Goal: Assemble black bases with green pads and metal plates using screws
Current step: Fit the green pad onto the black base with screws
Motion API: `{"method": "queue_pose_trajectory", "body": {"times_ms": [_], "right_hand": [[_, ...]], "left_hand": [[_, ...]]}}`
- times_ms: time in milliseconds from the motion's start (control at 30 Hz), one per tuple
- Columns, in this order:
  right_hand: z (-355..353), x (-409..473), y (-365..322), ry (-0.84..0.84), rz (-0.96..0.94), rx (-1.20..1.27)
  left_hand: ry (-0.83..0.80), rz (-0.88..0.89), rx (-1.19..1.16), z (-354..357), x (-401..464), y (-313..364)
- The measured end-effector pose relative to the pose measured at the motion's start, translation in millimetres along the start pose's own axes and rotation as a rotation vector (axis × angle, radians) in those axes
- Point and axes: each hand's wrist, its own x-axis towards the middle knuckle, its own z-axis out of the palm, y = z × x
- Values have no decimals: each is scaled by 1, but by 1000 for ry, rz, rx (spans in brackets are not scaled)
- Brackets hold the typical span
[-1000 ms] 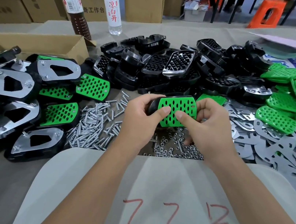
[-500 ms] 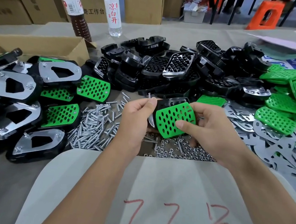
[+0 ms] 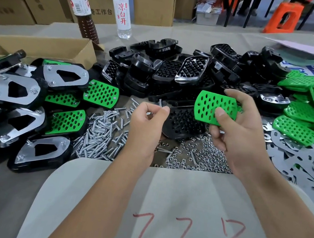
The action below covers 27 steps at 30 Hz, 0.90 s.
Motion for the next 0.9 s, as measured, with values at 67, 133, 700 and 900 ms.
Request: {"method": "queue_pose_trajectory", "body": {"times_ms": [67,133,700,900], "right_hand": [[4,-1,3,-31,-9,-42],[6,-2,4,-55,-28,-67],[16,-10,7,-187,-153,-155],[13,-10,7,-148,-107,-137]], "left_hand": [[4,-13,-21,0,1,-1],[1,-22,-32,0,4,-2],[-27,14,-4,0,1,-2],[-29,3,8,-1,4,-4]]}}
